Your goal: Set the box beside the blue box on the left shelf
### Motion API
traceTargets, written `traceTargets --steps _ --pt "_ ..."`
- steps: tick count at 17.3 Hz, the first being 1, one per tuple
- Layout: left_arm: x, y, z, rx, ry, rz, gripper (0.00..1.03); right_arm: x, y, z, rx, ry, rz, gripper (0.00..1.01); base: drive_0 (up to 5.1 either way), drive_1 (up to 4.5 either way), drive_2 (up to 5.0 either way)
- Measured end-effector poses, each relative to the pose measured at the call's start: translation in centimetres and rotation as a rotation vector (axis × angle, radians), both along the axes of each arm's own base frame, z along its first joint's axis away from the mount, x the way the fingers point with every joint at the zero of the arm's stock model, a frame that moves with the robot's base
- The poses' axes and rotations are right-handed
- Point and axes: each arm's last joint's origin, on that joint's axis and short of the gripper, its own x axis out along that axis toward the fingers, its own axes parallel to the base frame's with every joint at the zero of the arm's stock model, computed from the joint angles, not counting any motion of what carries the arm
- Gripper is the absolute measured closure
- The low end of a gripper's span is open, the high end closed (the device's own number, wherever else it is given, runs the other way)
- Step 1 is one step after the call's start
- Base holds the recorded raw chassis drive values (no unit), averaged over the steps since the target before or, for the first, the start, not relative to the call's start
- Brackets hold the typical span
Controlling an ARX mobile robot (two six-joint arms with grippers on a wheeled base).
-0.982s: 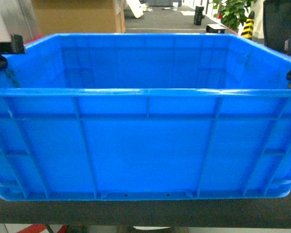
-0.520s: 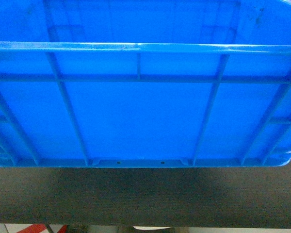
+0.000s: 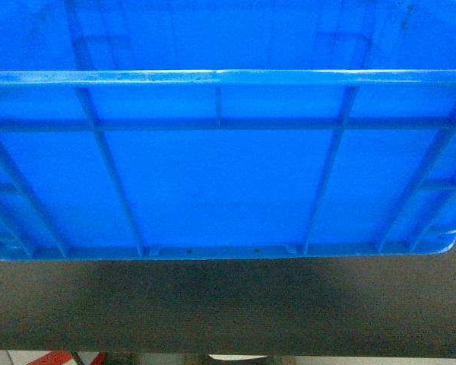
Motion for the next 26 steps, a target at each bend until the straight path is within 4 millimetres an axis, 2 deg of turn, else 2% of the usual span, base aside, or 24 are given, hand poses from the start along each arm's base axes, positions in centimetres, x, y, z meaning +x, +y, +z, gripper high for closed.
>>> traceTargets --steps 11,26 --pt "0.0 0.0 -0.01 0.0 0.001 0.0 0.91 0.0 0.0 -0.01 -0.002 0.001 0.0 0.91 -0.1 -0.06 -0.1" --pt "0.0 0.06 0.0 -0.001 0.0 0.0 0.91 -0.01 -0.01 0.01 -0.003 0.0 -0.003 0.91 -1.7 -1.69 -1.7"
